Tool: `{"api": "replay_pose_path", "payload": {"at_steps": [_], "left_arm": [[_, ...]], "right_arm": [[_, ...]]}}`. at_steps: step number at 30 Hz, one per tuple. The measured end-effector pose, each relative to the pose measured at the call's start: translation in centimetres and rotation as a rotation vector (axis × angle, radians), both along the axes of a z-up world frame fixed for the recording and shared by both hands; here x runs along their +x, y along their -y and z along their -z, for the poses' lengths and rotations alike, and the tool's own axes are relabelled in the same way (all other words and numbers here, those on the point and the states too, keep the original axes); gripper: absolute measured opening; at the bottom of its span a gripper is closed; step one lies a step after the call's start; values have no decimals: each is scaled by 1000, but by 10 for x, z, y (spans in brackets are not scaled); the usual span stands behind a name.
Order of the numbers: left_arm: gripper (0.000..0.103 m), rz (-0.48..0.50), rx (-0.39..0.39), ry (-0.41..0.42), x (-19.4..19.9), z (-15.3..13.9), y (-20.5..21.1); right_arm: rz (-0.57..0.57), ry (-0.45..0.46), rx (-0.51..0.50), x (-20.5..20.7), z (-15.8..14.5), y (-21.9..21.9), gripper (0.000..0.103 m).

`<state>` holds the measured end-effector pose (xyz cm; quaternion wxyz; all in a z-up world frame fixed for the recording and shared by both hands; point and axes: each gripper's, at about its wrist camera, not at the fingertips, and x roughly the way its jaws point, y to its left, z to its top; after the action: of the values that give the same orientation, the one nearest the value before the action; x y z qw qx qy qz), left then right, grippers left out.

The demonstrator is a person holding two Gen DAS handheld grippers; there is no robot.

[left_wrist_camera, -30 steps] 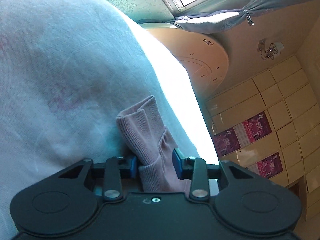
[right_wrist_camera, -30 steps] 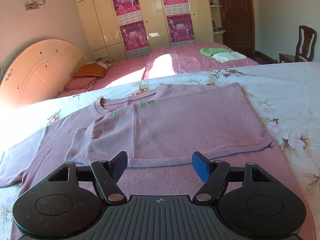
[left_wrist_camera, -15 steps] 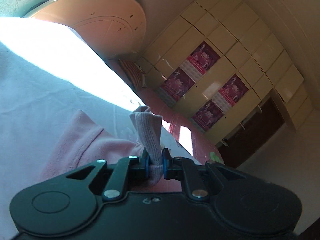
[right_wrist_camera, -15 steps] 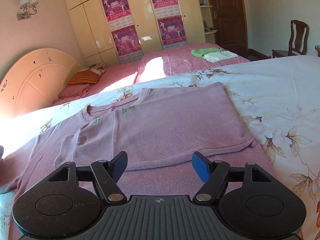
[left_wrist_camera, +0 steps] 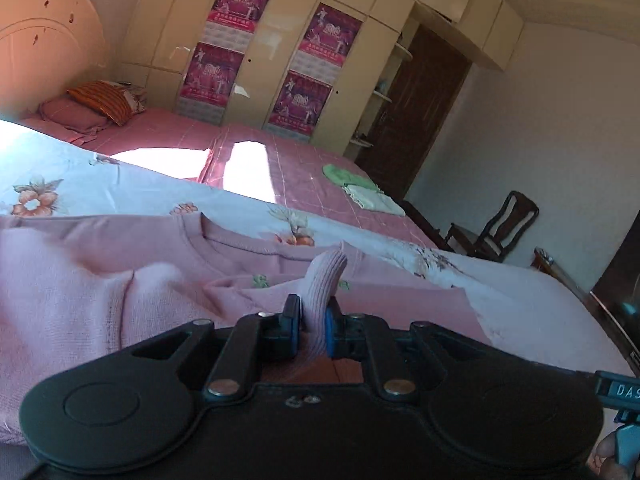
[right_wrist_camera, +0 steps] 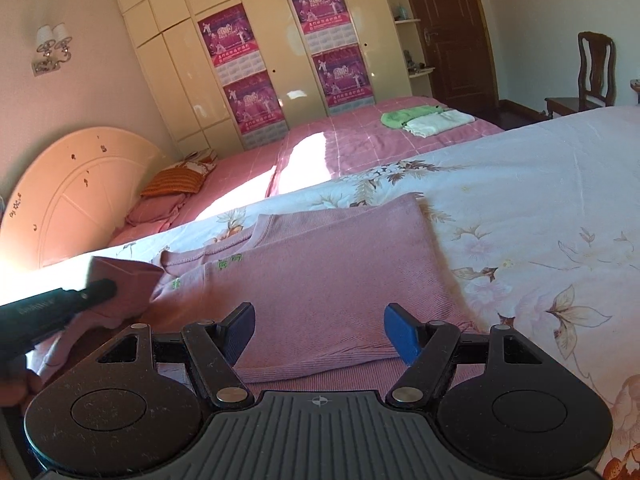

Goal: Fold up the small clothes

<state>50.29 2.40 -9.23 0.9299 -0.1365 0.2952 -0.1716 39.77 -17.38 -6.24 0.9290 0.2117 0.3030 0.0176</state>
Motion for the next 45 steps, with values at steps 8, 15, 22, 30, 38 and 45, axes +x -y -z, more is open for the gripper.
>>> {"api": "replay_pose_path", "payload": {"at_steps": [8, 15, 22, 30, 38, 45], "left_arm": [[77, 49, 119, 8, -29, 11, 13], [69, -197, 206, 40, -113, -6, -91], [56, -353, 267, -104, -110, 9, -167], [25, -331, 217, -85, -92, 12, -179], [21, -289, 231, -93, -89, 17, -178], [21, -264, 230, -99, -91, 18, -184]], "right_arm": [[-85, -38, 176, 16, 7, -8, 72], [-237, -80, 296, 52, 29, -54, 44], [-231, -121, 304, 93, 43, -78, 38], [-242, 188, 3, 54, -32, -86, 5], [-151, -35, -32, 51, 44, -60, 5], [-127, -20, -23, 39, 38, -60, 5]]}}
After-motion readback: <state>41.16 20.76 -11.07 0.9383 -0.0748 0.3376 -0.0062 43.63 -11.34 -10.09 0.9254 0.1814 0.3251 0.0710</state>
